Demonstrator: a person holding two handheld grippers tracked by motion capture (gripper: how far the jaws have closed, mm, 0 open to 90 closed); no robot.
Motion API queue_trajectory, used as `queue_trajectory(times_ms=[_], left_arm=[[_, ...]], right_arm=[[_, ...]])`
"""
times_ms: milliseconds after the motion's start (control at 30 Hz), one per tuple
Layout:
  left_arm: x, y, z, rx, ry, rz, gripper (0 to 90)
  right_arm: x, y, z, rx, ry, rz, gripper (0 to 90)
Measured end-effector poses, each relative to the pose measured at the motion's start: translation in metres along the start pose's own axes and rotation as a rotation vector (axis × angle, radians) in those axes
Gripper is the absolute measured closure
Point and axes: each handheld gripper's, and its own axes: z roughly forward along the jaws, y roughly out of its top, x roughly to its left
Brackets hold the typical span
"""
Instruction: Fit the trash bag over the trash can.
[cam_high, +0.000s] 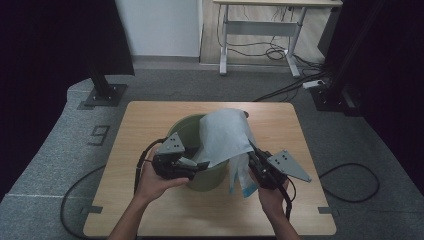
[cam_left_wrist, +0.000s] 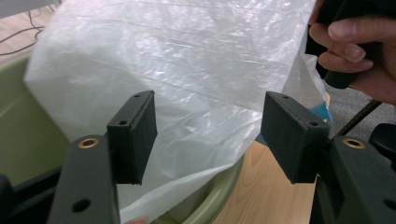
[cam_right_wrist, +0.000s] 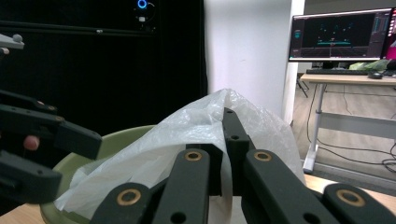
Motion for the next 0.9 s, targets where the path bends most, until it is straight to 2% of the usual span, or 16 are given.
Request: queue_trajectory(times_ms=[367,467,600,700,767,800,900], left_arm=[[-0.008,-0.007,0.002,-0.011,0.000,0.007,37.3],[-0.010,-0.008,0.007,-0.001,0.032,0.017,41.3],[-0.011,-0.010,0.010,-0.005,0.051,0.021,43.8],[-0.008,-0.011,0.011,-0.013,0.078,0.002,49.4],[-0.004,-0.012,0.011,-0.020,0.102,-0.025,51.5],[-0.001,-0.012,0.011,-0.027,0.102,-0.042,52.0],[0.001,-0.012,0.011,-0.030,0.101,-0.047,54.0]], right_arm=[[-0.003,-0.001,0.007,0.025,-0.011,0.027,88.6],[0.001,-0.001,0.010,0.027,-0.003,0.022,88.5],[0.005,-0.003,0.012,0.033,0.007,0.014,88.5],[0.005,-0.003,0.012,0.037,0.013,0.014,88.4],[0.006,-0.003,0.011,0.038,0.019,0.013,88.2],[0.006,-0.003,0.011,0.038,0.021,0.012,87.9],[0.008,-0.004,0.010,0.038,0.032,0.011,87.7]])
